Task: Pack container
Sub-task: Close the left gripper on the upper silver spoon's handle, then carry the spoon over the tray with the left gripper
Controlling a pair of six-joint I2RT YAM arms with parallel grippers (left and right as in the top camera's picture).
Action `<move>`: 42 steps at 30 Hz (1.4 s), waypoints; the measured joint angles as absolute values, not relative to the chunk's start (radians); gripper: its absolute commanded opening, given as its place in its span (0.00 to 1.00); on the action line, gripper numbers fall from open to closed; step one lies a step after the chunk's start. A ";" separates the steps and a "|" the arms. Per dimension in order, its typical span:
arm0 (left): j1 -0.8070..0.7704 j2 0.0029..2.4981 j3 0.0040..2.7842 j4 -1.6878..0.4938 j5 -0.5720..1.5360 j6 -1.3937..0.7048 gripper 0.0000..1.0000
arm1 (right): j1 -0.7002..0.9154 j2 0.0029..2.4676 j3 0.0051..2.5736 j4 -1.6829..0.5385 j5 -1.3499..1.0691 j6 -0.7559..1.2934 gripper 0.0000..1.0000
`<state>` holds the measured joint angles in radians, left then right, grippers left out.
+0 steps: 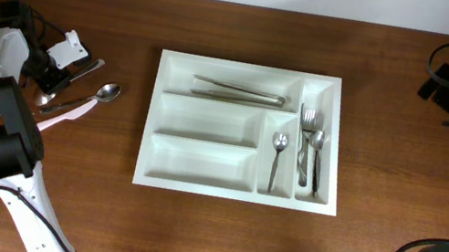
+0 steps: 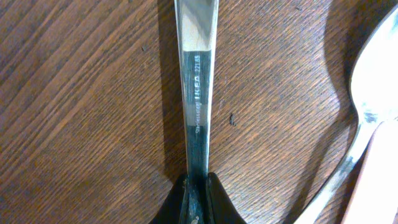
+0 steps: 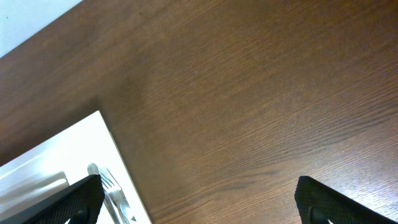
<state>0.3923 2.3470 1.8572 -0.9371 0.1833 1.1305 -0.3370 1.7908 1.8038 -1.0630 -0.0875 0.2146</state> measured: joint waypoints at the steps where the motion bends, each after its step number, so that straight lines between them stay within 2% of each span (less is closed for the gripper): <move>1: 0.392 2.347 1.857 -0.937 0.183 1.128 0.02 | -0.337 1.791 1.804 -1.063 -0.088 0.214 0.99; 12: 0.384 2.346 1.886 -0.962 0.130 0.966 0.02 | -0.337 1.791 1.804 -1.063 -0.088 0.215 0.99; 18: 0.326 2.263 1.915 -1.039 0.101 0.855 0.02 | -0.337 1.791 1.804 -1.063 -0.088 0.215 0.99; 30: -0.019 1.850 1.964 -1.192 0.101 0.854 0.02 | -0.337 1.791 1.804 -1.063 -0.088 0.215 0.99; 34: -0.170 1.847 1.957 -1.265 0.105 0.979 0.02 | -0.337 1.791 1.804 -1.063 -0.088 0.214 0.99; 42: -0.375 1.962 1.874 -1.264 0.116 1.161 0.02 | -0.337 1.791 1.804 -1.063 -0.088 0.215 0.99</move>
